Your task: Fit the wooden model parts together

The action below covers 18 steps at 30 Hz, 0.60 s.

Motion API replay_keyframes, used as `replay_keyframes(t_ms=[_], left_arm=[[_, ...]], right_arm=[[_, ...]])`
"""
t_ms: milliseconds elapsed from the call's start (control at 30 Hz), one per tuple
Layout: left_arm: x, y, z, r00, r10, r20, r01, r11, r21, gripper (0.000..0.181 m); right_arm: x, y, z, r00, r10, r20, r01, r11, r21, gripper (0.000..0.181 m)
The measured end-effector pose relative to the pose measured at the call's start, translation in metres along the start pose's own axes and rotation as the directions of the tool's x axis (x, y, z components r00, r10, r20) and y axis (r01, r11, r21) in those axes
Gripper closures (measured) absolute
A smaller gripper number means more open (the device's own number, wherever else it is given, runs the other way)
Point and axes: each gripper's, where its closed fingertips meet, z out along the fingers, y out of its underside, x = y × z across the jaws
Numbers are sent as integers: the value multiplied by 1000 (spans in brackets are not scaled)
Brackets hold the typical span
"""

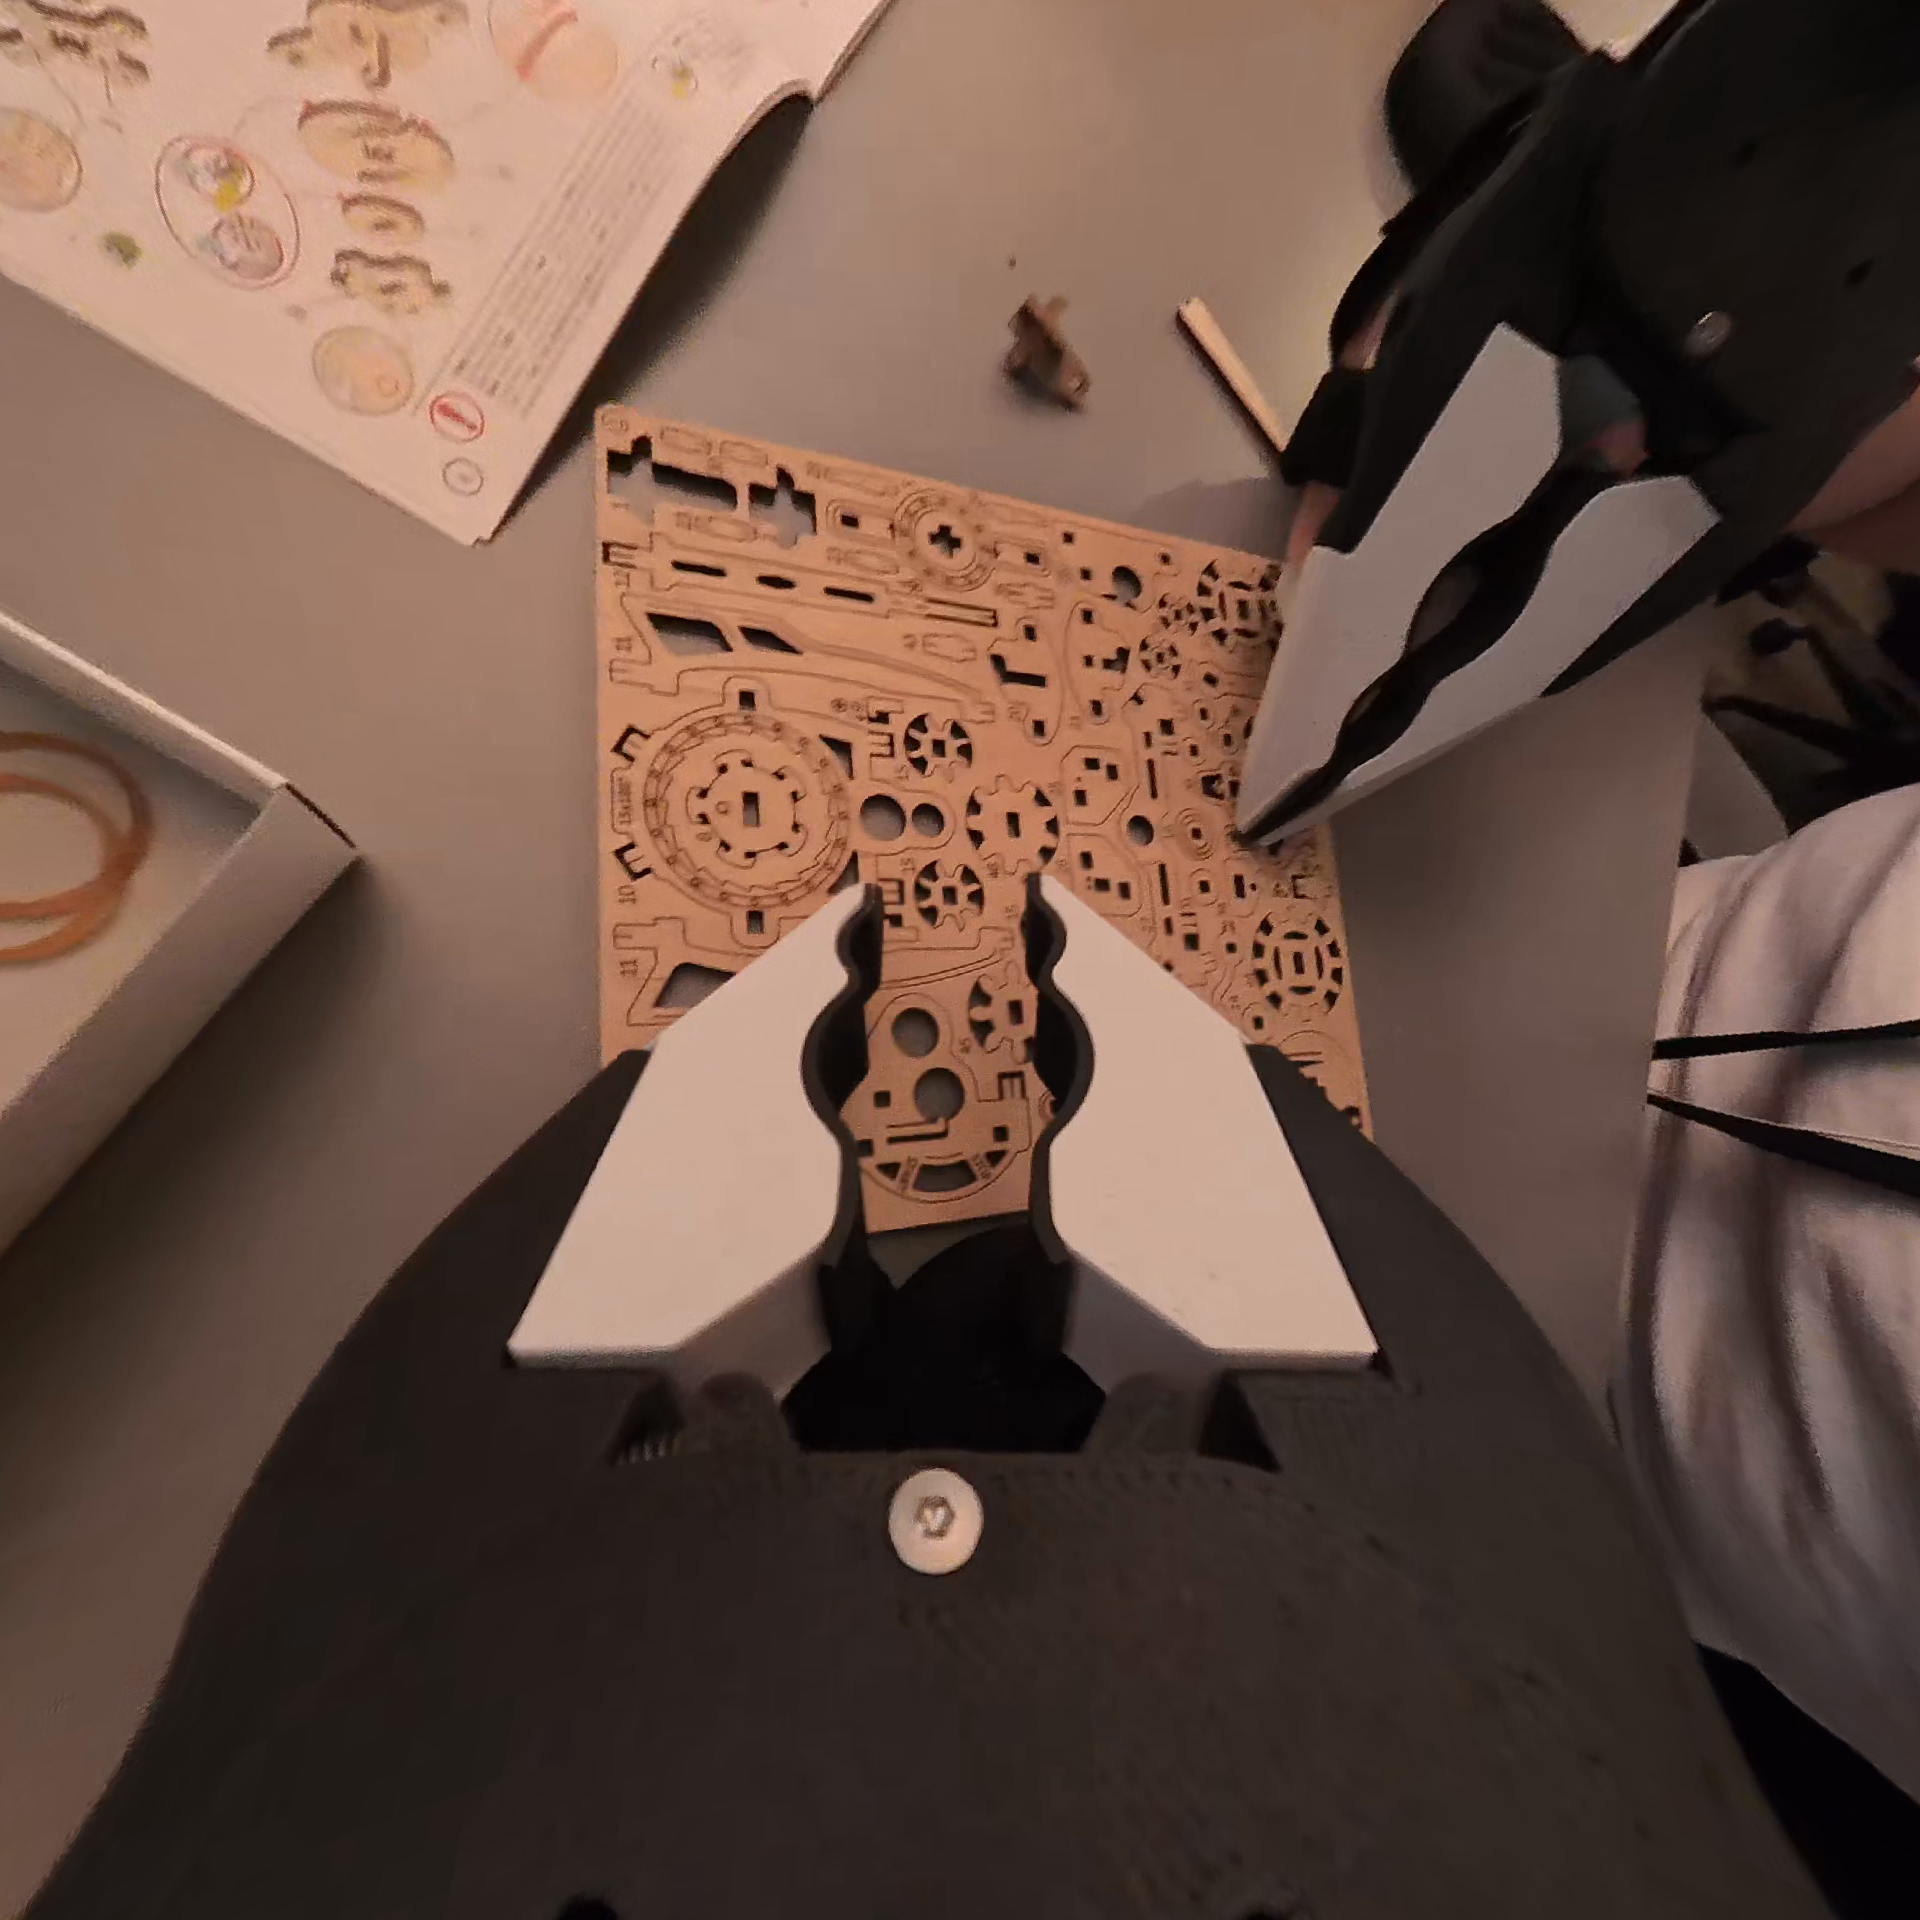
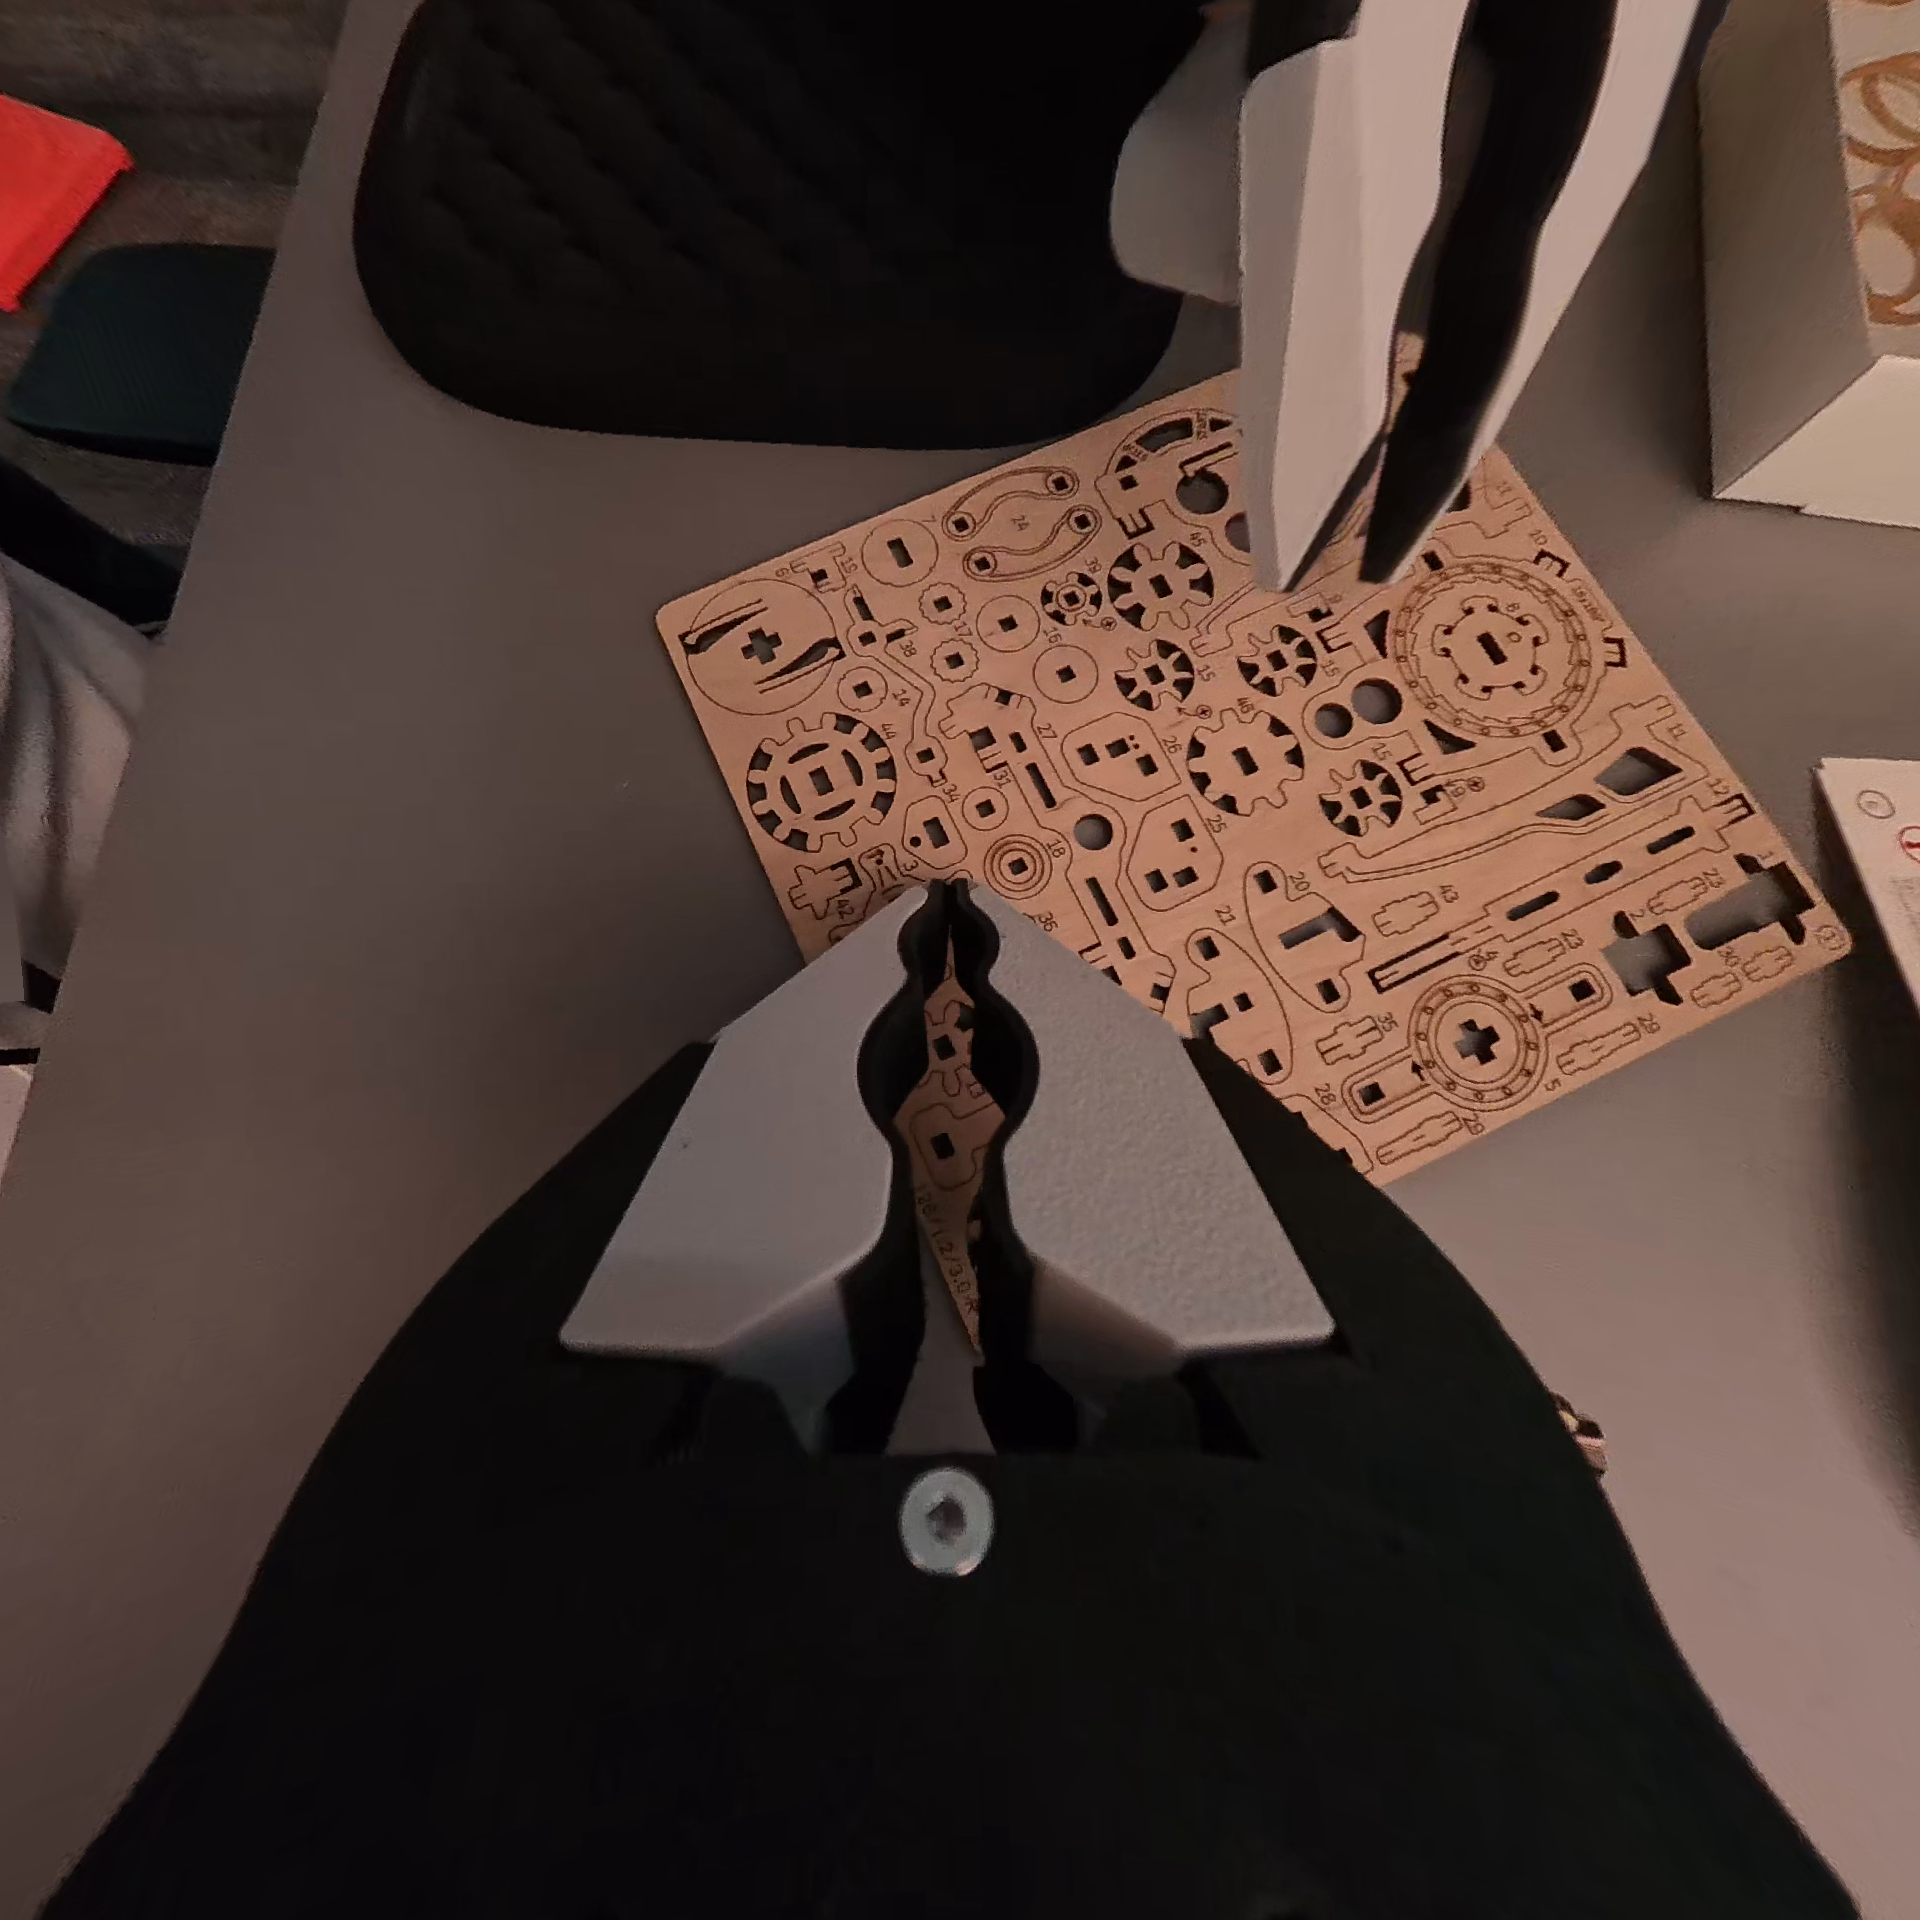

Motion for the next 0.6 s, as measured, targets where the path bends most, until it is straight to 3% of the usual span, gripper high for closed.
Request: replay_keyframes(t_ms=[200, 600], left_arm=[[-14, 0, 6, 993, 53, 104, -53, 999, -2, 156], [-16, -10, -5, 998, -30, 56, 24, 993, 114, 152]], right_arm=[[0, -3, 0, 1000, -12, -7, 12, 1000, 5, 181], [2, 0, 1, 999, -26, -34, 26, 1000, -8, 181]])
